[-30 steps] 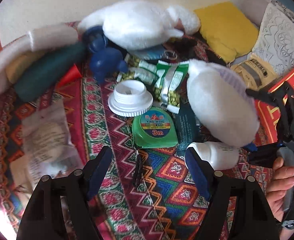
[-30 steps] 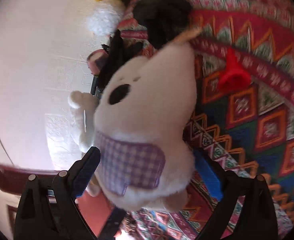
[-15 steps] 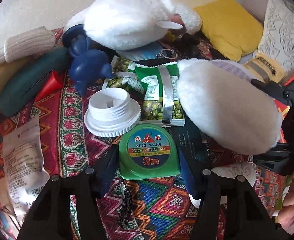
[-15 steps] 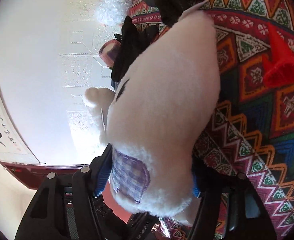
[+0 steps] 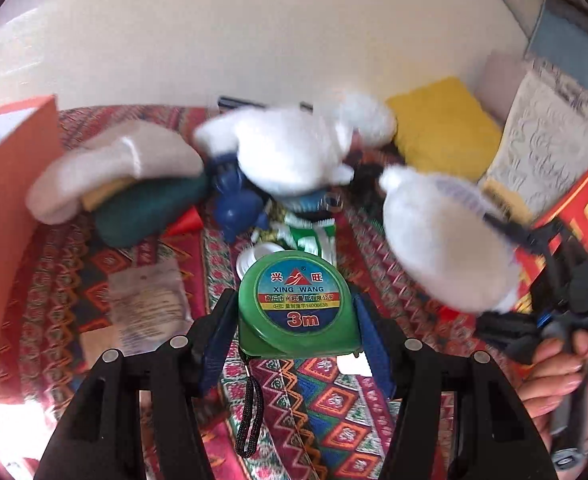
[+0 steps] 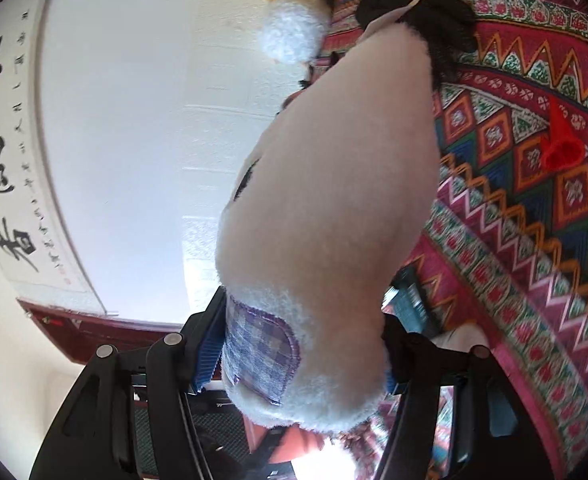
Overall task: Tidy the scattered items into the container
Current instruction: 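Grasp the white plush toy with right while left grasps the green tape measure, then carry the plush toy and tape measure over the pink box and open both tools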
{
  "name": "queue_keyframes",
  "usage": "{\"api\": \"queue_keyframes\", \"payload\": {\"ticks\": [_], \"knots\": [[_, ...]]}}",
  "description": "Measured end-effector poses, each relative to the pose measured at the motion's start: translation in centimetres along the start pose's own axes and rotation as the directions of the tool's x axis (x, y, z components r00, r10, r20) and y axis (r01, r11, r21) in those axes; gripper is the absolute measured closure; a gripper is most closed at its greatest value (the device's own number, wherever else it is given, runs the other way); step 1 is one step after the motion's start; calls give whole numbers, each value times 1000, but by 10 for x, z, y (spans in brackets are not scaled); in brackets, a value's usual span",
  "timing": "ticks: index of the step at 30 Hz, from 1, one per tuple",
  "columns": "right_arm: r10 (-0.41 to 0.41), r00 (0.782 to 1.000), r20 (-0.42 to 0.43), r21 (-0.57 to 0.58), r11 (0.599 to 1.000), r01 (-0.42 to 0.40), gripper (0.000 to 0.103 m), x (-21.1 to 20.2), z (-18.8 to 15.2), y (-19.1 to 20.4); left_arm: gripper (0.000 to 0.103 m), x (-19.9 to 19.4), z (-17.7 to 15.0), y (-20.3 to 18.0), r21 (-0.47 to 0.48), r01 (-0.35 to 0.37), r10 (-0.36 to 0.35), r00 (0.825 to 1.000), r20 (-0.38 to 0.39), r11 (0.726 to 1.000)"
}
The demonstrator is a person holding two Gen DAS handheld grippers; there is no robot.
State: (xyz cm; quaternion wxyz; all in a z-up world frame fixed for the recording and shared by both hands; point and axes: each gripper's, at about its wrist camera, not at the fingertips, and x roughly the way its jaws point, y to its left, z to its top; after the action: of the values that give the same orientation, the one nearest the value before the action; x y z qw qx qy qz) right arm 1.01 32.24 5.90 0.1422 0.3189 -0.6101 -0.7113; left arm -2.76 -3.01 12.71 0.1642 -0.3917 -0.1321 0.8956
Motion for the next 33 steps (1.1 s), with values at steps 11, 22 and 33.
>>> {"api": "queue_keyframes", "payload": {"ticks": [11, 22, 33], "knots": [[9, 999, -40, -186, 982, -17, 43, 5, -57, 64, 46, -191, 47, 94, -129, -51, 94, 933, 348, 990], [-72, 986, -152, -382, 924, 8, 43, 75, -141, 116, 25, -256, 44, 261, -429, -301, 448, 843, 297, 852], [-88, 949, -303, -580, 807, -110, 43, 163, -254, 197, 25, -293, 5, 286, -434, -511, 655, 690, 306, 742]]}}
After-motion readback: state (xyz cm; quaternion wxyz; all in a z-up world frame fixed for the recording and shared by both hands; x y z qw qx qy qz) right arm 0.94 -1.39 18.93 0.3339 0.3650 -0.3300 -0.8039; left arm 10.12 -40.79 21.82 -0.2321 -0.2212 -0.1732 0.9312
